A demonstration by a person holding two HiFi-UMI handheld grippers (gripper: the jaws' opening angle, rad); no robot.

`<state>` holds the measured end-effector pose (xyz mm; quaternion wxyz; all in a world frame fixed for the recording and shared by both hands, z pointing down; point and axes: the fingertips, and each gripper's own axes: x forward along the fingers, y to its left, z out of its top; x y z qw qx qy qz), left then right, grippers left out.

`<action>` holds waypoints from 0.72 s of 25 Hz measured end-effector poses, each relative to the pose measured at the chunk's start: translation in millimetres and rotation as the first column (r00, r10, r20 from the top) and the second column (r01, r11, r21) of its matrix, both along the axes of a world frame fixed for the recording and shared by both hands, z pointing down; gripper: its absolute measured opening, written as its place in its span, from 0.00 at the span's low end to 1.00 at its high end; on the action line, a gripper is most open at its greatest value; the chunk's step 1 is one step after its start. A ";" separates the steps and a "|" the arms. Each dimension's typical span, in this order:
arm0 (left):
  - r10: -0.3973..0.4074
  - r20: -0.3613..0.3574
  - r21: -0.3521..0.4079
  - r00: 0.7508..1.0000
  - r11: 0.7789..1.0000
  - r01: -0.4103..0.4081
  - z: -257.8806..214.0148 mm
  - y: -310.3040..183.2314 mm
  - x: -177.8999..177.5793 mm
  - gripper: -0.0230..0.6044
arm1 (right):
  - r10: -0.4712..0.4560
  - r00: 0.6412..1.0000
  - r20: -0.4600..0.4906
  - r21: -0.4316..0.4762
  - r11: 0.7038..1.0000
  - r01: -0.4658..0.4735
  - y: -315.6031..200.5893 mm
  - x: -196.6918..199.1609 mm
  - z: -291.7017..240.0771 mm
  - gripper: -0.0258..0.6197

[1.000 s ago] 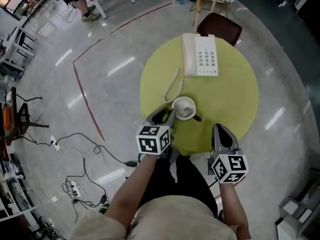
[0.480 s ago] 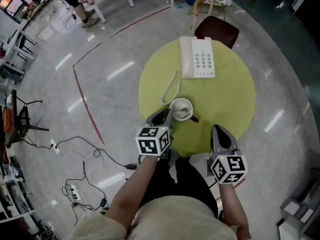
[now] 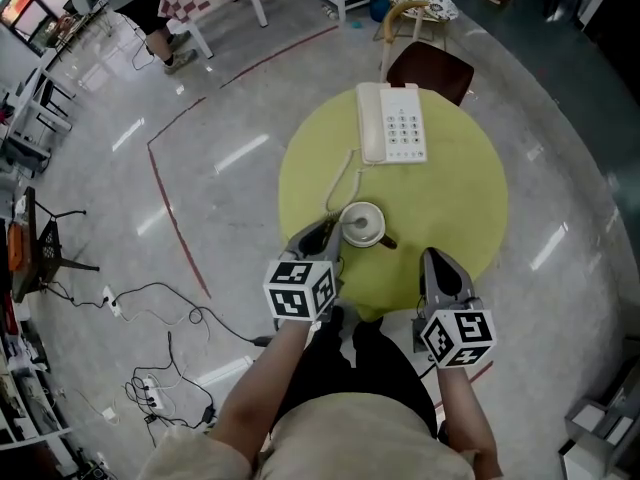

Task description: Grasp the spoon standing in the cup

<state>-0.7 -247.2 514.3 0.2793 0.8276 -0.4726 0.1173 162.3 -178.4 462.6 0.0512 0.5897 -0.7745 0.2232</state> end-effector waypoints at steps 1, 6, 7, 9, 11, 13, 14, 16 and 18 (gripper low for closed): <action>0.001 -0.001 0.003 1.000 1.000 -0.001 -2.6 0.2 -0.8 0.11 | -0.005 1.000 0.001 0.003 1.000 0.005 -0.9 -1.6 -0.9 0.04; 0.009 -0.007 0.035 1.000 0.999 -0.008 -22.0 0.2 -4.8 0.10 | -0.025 1.000 0.002 0.020 0.999 0.025 -4.8 -8.7 -8.4 0.04; 0.010 -0.007 0.043 1.000 0.999 -0.010 -26.0 0.6 -6.3 0.10 | -0.029 1.000 0.001 0.023 0.999 0.029 -5.1 -10.6 -9.5 0.04; 0.013 -0.007 0.056 1.000 0.998 -0.013 -34.4 1.8 -9.3 0.10 | -0.035 0.999 0.000 0.029 0.999 0.035 -5.5 -14.3 -12.4 0.04; 0.015 -0.015 0.067 1.000 0.998 -0.013 -42.8 2.5 -12.0 0.10 | -0.040 0.999 -0.001 0.037 0.999 0.040 -6.2 -17.7 -16.2 0.04; 0.016 -0.024 0.083 1.000 0.996 -0.014 -50.1 2.7 -15.4 0.10 | -0.046 0.999 -0.003 0.044 0.998 0.046 -7.0 -21.5 -18.4 0.04; 0.016 -0.026 0.091 1.000 0.996 -0.014 -53.1 2.6 -17.1 0.10 | -0.050 0.999 -0.004 0.046 0.998 0.050 -7.7 -23.7 -18.6 0.04; 0.017 -0.030 0.104 0.999 0.994 -0.014 -57.7 2.4 -19.9 0.10 | -0.056 0.998 -0.005 0.048 0.997 0.056 -9.4 -27.7 -18.2 0.04; 0.016 -0.036 0.112 0.999 0.994 -0.012 -61.0 2.4 -22.4 0.10 | -0.060 0.998 -0.007 0.053 0.997 0.061 -10.6 -31.2 -18.7 0.04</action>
